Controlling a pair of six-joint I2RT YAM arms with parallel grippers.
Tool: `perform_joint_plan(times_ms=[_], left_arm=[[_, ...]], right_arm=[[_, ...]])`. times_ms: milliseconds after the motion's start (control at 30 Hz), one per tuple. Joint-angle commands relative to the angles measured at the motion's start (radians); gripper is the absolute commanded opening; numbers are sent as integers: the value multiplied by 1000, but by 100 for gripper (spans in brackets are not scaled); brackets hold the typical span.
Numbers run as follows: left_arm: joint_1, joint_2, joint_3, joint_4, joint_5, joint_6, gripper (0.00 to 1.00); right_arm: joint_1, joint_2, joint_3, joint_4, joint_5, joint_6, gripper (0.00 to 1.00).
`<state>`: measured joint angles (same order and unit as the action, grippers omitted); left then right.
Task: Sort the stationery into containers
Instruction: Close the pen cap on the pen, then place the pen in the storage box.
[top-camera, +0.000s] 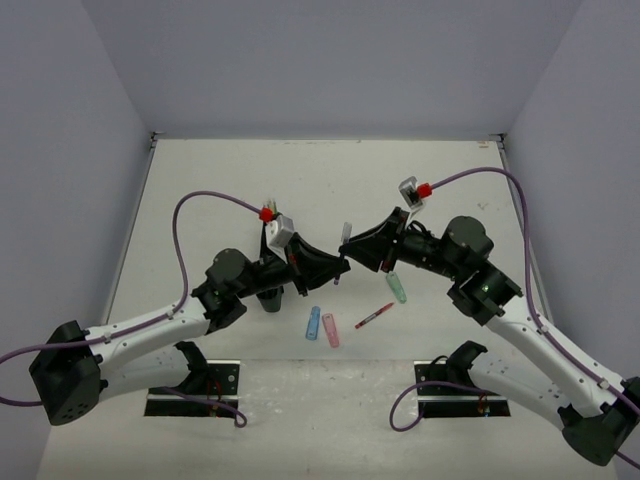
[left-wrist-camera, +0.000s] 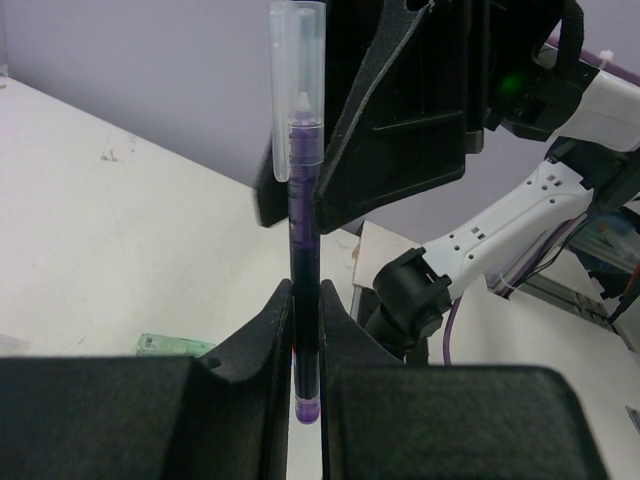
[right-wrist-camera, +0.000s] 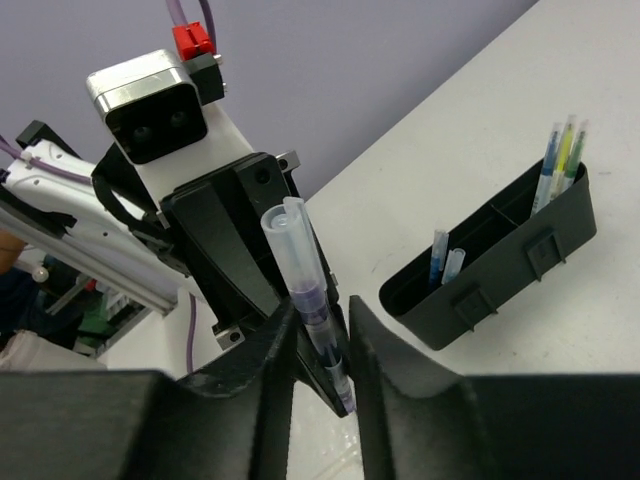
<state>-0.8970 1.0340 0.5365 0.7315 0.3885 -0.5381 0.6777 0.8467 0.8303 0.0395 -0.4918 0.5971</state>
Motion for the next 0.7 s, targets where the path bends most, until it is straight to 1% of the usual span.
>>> perform_joint_plan(times_ms=[0, 67, 100, 133, 167, 200, 233, 300, 333, 400, 467, 533, 567, 600, 667], left_arm=[[4, 9, 41, 23, 8, 21, 0], [6, 16, 49, -4, 17, 31, 0], [6, 17, 52, -22, 27, 37, 0], [6, 18, 59, -42, 33, 45, 8], [6, 19, 67, -63, 36, 56, 23], [7, 19, 74, -88, 22, 63, 48], [7, 17, 75, -116, 16, 64, 56], [6, -1, 94, -206, -52, 89, 84], [7, -15, 109, -270, -111, 99, 96], [6, -68, 166, -587, -336, 98, 100], [7, -98, 241, -825, -631, 45, 100], [7, -147, 290, -1116, -776, 8, 100], [6, -168, 313, -1194, -859, -9, 100], [7, -193, 324, -1306, -897, -22, 100], [7, -220, 386, -1508, -1036, -97, 100]], right_arm=[[3, 12, 25, 8, -29, 4, 16], [3, 22, 37, 17, -47, 1, 3], [3, 27, 40, 28, -57, -2, 1], [3, 30, 40, 40, -63, -4, 0], [3, 31, 38, 52, -65, -6, 0], [3, 31, 30, 78, -56, -9, 0], [3, 29, 27, 86, -53, -10, 0], [3, 13, -18, 170, 15, -10, 0], [3, 6, -33, 197, 52, -14, 0], [3, 2, -61, 235, 123, -39, 0], [3, 13, -95, 297, 167, -65, 0], [3, 37, -120, 352, 213, -73, 0], [3, 67, -127, 389, 214, -74, 0], [3, 86, -126, 403, 211, -74, 0], [6, 156, -125, 472, 201, -49, 0]])
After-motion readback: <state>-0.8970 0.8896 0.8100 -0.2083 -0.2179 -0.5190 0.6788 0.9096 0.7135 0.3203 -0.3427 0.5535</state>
